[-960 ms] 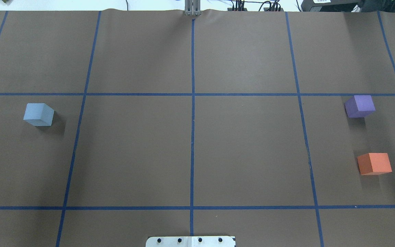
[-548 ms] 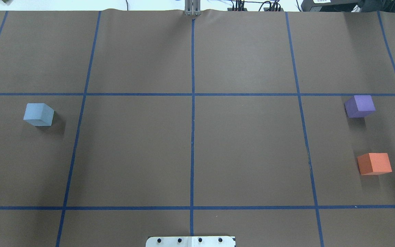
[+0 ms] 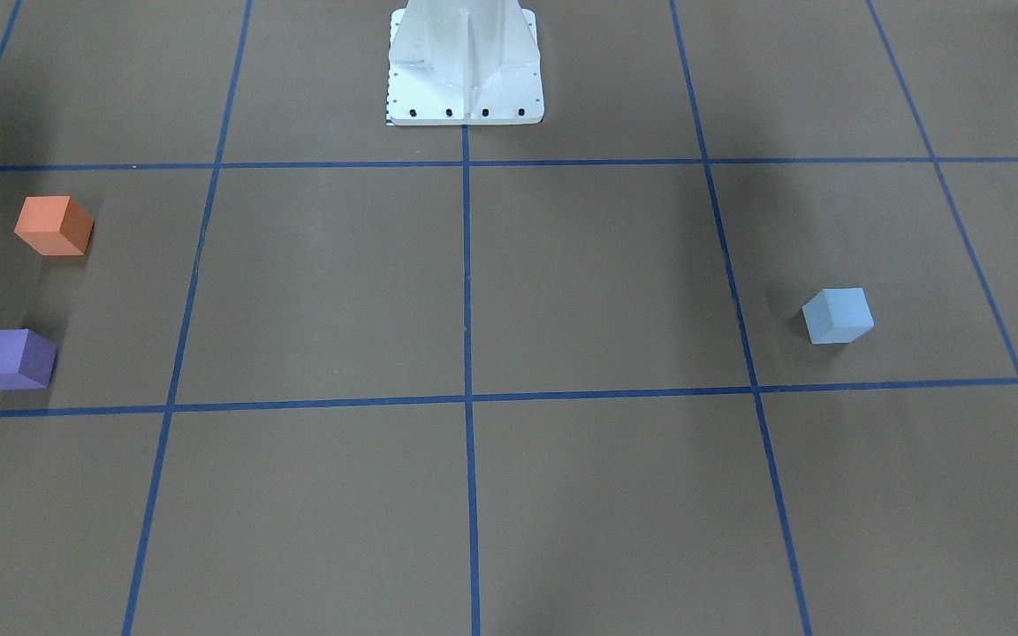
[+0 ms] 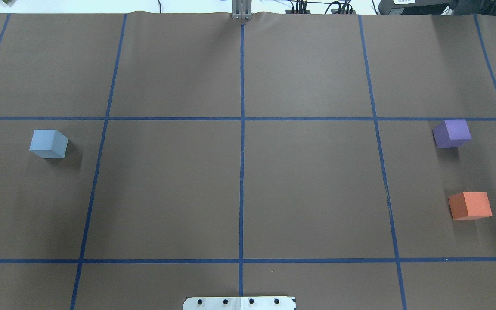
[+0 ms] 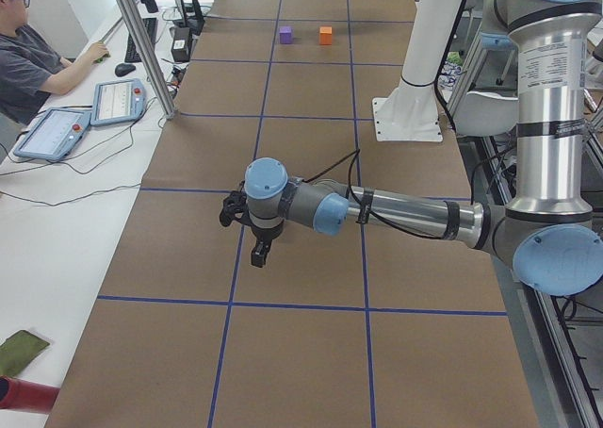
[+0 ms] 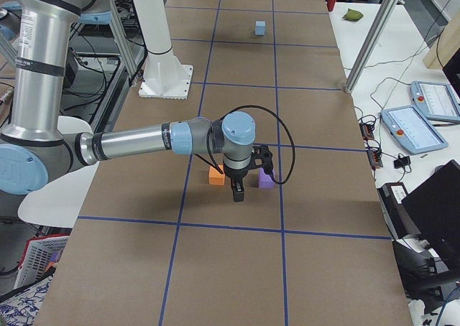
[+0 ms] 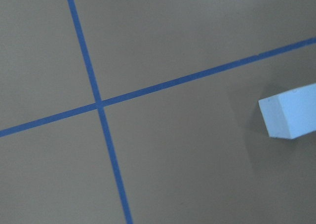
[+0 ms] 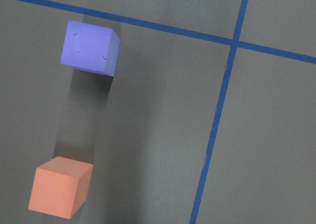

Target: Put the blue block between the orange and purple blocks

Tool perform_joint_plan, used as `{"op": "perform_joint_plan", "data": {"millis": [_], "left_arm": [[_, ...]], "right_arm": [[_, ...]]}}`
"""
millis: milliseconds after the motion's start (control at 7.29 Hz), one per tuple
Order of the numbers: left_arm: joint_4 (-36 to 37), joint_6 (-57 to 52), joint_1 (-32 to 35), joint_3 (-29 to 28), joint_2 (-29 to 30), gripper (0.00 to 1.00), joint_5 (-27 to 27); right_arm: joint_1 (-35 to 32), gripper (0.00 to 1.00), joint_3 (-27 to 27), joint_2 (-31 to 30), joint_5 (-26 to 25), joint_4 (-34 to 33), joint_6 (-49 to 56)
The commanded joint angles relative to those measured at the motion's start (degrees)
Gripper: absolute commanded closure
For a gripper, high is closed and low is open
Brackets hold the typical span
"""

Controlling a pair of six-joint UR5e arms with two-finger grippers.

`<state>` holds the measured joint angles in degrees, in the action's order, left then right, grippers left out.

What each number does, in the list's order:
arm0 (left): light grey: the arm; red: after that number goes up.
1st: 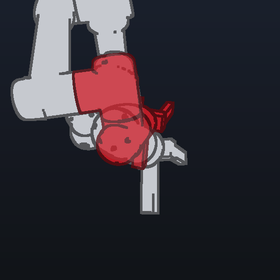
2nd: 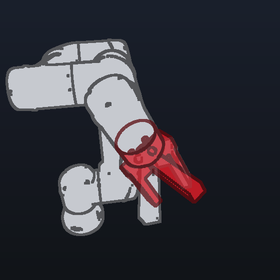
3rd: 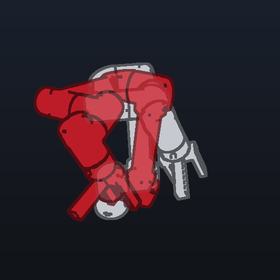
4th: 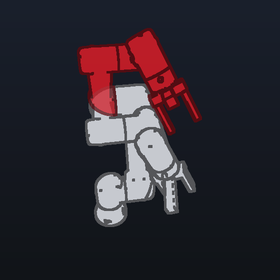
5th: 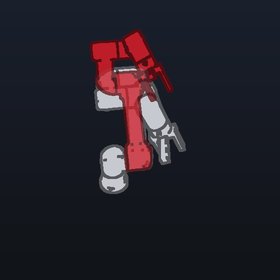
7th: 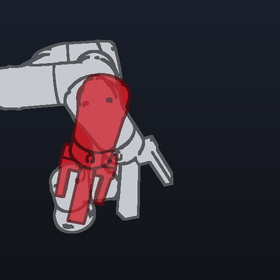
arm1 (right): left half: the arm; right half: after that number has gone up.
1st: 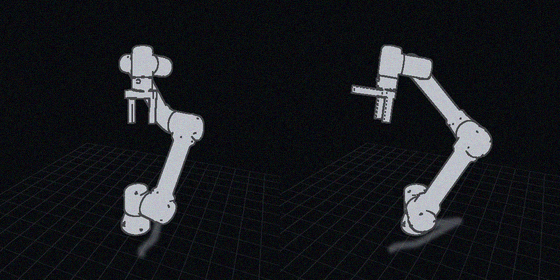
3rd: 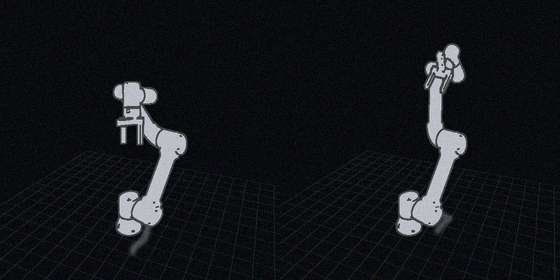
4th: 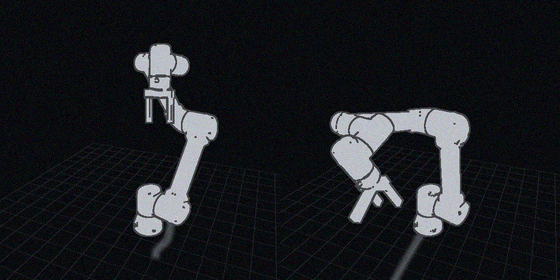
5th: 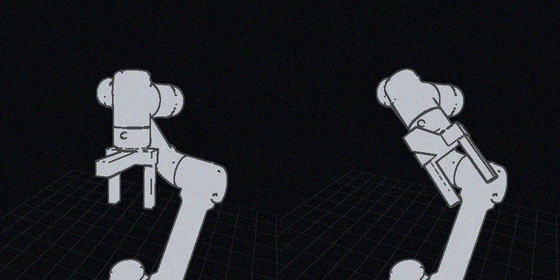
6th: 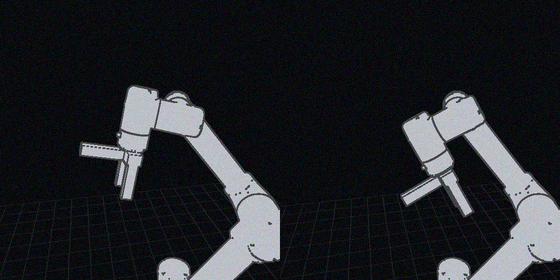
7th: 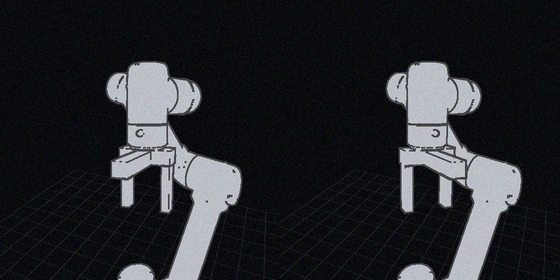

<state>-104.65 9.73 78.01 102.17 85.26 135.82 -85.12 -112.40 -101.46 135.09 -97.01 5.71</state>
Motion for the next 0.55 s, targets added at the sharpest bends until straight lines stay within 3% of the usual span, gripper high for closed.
{"op": "perform_joint_plan", "data": {"millis": [0,137,411], "left_arm": [[-12.31,20.5,-14.14,-0.66,0.86,0.0,-4.84],[-12.33,27.81,-17.59,-1.88,4.35,0.0,-5.03],[-12.33,29.21,-20.51,-6.43,8.75,0.0,-5.12]], "right_arm": [[0.04,0.0,0.07,0.12,0.0,0.07,0.0],[0.04,0.0,-0.02,0.12,0.0,0.07,0.0],[0.04,0.0,0.07,0.12,0.0,0.07,0.0]]}}
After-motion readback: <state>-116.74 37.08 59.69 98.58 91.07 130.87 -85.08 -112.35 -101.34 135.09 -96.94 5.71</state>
